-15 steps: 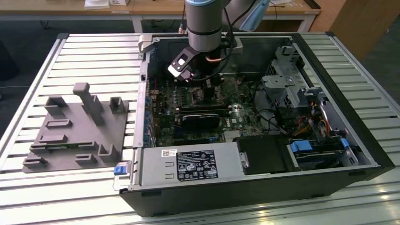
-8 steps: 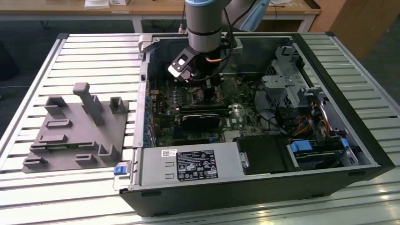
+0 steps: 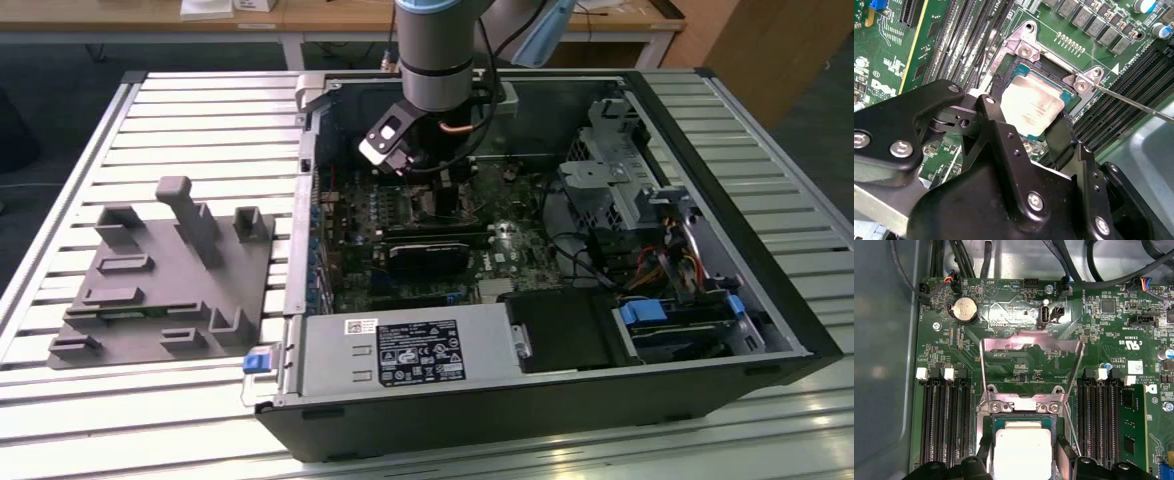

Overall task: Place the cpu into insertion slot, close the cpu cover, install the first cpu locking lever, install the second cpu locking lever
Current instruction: 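Place the cpu into insertion slot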

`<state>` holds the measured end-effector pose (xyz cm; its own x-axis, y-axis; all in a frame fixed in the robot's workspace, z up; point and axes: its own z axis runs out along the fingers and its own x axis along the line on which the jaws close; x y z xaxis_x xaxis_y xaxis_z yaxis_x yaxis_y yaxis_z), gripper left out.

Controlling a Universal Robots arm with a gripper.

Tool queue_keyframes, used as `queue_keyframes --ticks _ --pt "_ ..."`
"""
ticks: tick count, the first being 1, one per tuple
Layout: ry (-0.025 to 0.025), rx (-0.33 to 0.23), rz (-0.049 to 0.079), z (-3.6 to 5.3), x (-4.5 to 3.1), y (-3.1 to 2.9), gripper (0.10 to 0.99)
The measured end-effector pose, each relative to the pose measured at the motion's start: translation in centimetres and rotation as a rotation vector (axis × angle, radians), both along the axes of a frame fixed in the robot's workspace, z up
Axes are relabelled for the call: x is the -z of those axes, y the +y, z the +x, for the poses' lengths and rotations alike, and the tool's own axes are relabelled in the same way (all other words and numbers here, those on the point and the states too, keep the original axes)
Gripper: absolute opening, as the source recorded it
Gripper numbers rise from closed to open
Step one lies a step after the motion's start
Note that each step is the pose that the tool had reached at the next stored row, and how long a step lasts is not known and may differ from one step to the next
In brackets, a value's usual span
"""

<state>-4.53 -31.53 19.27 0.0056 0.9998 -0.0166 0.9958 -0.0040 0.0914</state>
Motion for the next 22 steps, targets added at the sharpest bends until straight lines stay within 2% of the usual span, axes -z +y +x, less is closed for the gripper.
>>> queue_keyframes --ticks 7,15,16,17,18,20,22 --pt "-0.0001 0.000 0.000 0.01 -0.02 0.00 0.612" --pt "0.0018 0.000 0.000 0.03 -0.68 0.00 0.612" --pt "0.0034 0.000 0.000 0.06 -0.73 0.00 0.596" --pt "0.0055 0.000 0.000 0.08 -0.76 0.01 0.533" --pt "0.0077 0.001 0.000 0.10 -0.80 0.01 0.533" --pt "0.0144 0.002 0.002 0.15 -0.96 0.00 0.416" --pt "0.0177 0.002 0.004 0.18 -1.10 0.00 0.298"
